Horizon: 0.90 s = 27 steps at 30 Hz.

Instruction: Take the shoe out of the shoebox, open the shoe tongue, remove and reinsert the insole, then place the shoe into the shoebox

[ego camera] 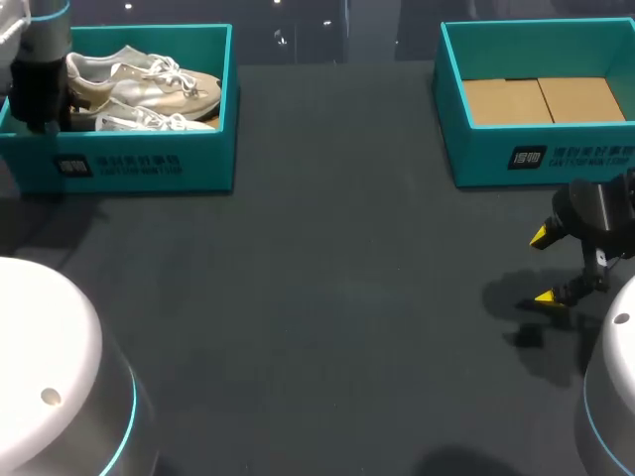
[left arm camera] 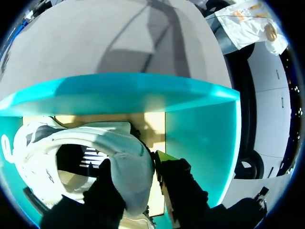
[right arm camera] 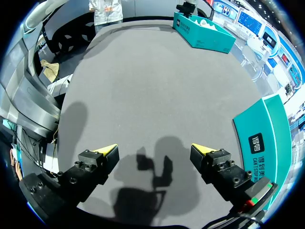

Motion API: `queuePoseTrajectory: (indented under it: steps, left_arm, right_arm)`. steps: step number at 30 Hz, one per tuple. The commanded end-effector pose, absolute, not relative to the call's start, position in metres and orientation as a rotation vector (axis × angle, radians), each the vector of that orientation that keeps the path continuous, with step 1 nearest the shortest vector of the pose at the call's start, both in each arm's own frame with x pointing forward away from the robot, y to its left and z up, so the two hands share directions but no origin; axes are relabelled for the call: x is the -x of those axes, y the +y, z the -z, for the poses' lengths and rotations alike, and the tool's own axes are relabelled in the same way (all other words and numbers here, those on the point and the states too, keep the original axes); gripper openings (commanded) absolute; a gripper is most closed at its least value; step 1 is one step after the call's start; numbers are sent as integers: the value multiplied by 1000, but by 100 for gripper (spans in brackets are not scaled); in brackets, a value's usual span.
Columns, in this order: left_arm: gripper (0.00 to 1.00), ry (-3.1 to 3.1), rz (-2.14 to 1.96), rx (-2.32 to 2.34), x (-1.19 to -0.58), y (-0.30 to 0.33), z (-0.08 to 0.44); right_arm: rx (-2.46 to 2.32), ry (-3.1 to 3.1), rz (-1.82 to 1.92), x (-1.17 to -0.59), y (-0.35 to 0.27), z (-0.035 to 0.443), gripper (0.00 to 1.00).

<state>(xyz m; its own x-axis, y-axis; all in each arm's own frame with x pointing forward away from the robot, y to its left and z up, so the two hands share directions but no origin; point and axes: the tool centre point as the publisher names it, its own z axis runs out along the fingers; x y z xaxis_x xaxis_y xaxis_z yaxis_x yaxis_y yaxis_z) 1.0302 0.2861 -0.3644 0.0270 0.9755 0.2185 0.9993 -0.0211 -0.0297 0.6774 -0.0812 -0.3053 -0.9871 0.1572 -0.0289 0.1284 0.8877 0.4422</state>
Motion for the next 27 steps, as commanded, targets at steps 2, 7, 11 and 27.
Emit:
queuePoseTrajectory:
  steps: [2,7,11,27]
  left_arm:
    - [0,-2059,191,2137,-1027,284,357]
    - [0,-2053,184,2152,-1027,289,341]
    - [0,-2061,184,2158,-1029,295,321]
    - [0,-2113,220,2106,-1048,299,232]
  right_arm:
    - [-227,2988,-689,-676,-81,306,100]
    - [-227,2988,-689,-676,-81,306,100]
    - [-227,2988,-689,-676,-81,306,100]
    - [-227,2988,-689,-676,-81,306,100]
